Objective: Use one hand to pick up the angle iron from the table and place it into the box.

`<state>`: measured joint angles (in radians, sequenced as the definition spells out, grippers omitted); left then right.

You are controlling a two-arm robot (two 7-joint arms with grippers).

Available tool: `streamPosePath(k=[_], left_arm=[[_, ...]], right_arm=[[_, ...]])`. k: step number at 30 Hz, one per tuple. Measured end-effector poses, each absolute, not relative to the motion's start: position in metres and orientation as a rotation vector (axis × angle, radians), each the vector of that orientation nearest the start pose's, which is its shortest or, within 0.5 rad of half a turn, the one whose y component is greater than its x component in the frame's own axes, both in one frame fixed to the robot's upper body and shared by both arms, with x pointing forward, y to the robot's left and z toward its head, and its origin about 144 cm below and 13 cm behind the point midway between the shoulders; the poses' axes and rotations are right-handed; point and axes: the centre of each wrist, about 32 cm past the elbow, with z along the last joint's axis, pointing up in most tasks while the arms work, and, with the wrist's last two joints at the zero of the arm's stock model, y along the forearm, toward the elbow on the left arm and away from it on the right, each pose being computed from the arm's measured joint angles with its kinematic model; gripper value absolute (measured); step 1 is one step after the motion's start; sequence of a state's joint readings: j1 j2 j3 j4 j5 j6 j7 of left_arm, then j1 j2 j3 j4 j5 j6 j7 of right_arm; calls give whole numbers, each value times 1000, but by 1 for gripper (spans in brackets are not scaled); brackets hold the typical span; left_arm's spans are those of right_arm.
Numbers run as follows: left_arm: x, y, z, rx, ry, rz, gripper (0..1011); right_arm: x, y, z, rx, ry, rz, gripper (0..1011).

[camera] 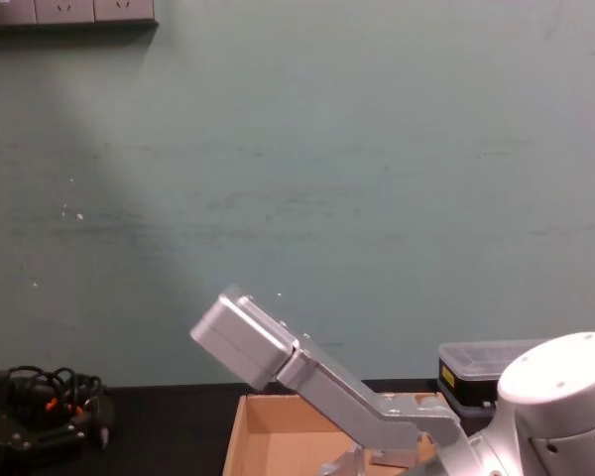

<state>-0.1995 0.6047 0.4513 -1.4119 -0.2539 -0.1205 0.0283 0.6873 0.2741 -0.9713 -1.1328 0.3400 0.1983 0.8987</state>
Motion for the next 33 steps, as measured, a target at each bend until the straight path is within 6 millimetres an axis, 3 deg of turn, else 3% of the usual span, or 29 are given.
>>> streamPosePath(k=[15, 26, 33], left_arm=[[489, 310, 1140, 304, -285, 1248, 1011], [489, 310, 1140, 304, -285, 1248, 1011], [489, 310, 1140, 304, -285, 1248, 1011]], right_arm=[[568, -109, 1171, -515, 30, -7, 997], [568, -109, 1171, -511, 31, -7, 734], [568, -109, 1171, -510, 32, -8, 489]])
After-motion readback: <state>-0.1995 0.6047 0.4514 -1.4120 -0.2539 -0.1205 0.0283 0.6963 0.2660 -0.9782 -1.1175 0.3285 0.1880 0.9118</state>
